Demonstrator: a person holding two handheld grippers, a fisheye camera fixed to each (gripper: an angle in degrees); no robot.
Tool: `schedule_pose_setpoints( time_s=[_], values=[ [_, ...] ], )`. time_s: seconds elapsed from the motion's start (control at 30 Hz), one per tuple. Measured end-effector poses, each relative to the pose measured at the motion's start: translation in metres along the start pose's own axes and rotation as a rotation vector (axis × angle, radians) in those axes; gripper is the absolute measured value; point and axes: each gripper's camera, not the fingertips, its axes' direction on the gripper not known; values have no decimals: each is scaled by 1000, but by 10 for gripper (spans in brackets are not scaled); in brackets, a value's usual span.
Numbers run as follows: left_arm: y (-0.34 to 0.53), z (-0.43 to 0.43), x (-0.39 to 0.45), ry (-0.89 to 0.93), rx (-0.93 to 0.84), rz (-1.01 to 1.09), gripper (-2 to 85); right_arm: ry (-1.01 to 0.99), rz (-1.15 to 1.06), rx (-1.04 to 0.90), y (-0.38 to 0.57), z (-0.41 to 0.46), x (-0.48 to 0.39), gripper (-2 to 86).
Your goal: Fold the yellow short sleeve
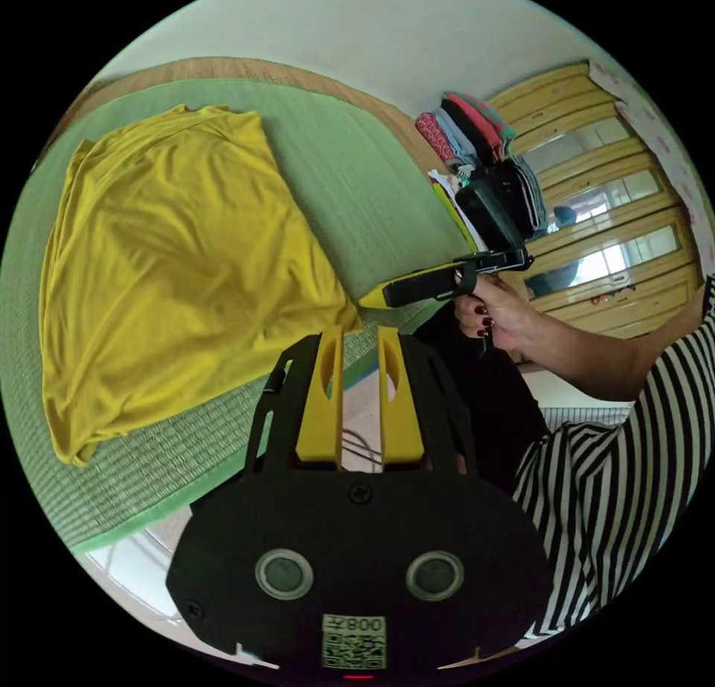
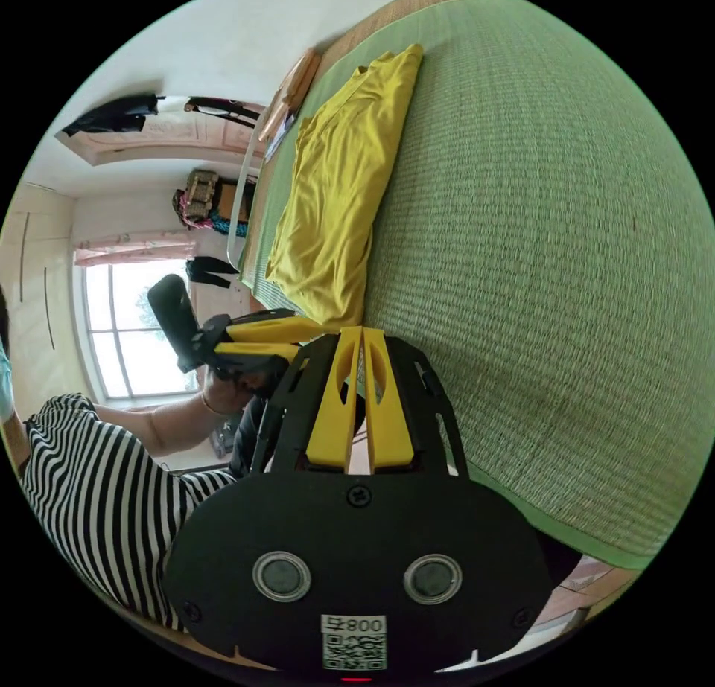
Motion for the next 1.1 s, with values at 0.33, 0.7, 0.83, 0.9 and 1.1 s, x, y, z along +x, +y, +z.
schedule_pose_setpoints(
  time_s=[0.33, 0.7, 0.83, 0.9, 1.1],
  values=[
    [-15, 40, 21, -86, -71, 34, 8, -211, 55, 0, 9, 32, 31, 74],
    [-9, 68, 21, -86, -35, 67, 3, -350, 103, -5, 17, 70, 43, 76],
    [-5, 81, 12, -74, -16, 59, 4, -357, 112, -26, 15, 82, 44, 49],
    [-1, 86, 6, -62, -11, 45, 4, -379, 118, -33, 17, 85, 46, 38],
    [38, 84, -41, 103, 121, -131, 6, -401, 106, -38, 25, 82, 40, 23]
  ],
)
